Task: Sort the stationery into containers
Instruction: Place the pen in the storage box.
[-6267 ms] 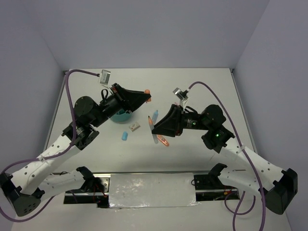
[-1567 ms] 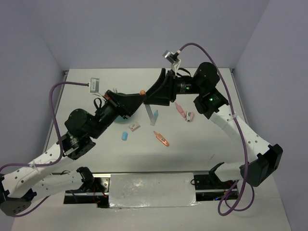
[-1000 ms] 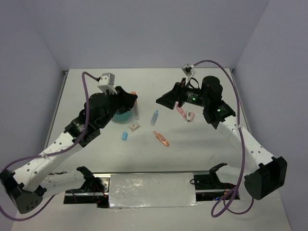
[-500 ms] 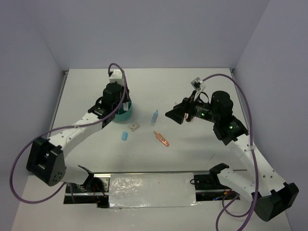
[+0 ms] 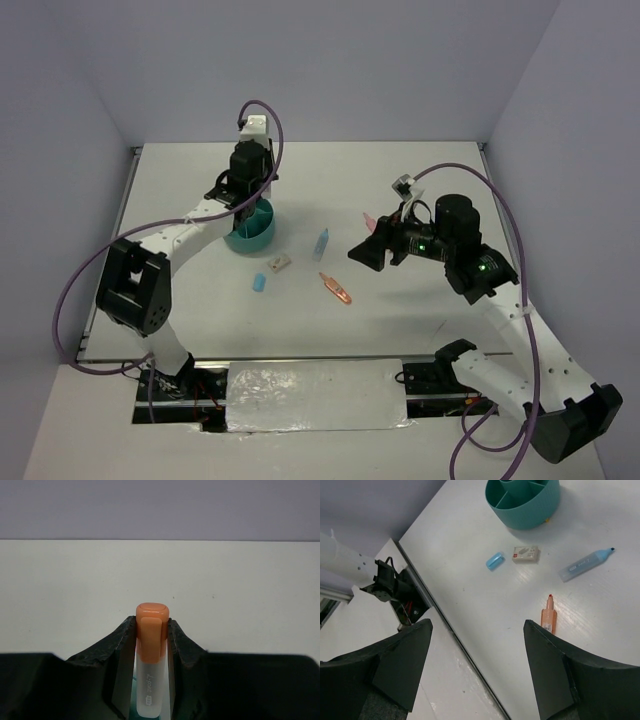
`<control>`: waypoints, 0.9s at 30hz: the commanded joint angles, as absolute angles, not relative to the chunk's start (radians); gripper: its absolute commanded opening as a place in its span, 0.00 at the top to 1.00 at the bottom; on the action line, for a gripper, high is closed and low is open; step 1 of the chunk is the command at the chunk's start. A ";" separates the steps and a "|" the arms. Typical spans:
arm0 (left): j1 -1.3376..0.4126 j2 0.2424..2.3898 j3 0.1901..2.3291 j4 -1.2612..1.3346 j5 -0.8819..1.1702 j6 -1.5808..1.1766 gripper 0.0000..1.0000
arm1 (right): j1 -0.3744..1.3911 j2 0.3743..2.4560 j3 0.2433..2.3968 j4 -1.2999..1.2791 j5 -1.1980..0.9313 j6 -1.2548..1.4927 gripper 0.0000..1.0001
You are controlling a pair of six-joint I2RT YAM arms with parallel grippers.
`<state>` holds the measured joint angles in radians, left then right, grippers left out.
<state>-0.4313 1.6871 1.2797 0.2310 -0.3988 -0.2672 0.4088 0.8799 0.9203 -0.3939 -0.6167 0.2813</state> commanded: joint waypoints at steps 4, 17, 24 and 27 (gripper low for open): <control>-0.426 1.715 1.261 0.351 -0.472 -0.253 1.00 | 0.407 0.907 1.019 -0.414 -0.644 0.236 0.18; -0.410 1.741 1.180 0.434 -0.503 -0.281 0.97 | 0.407 0.905 1.028 -0.370 -0.678 0.258 0.18; -0.408 1.733 1.140 0.437 -0.517 -0.333 0.89 | 0.408 0.919 1.035 -0.354 -0.689 0.270 0.18; -0.408 1.721 1.124 0.423 -0.511 -0.357 0.80 | 0.408 0.928 1.043 -0.344 -0.695 0.273 0.18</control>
<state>-0.4133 1.7370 1.1381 0.3676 -0.4950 -0.3172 0.4088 0.9230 0.9897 -0.4023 -0.6712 0.2684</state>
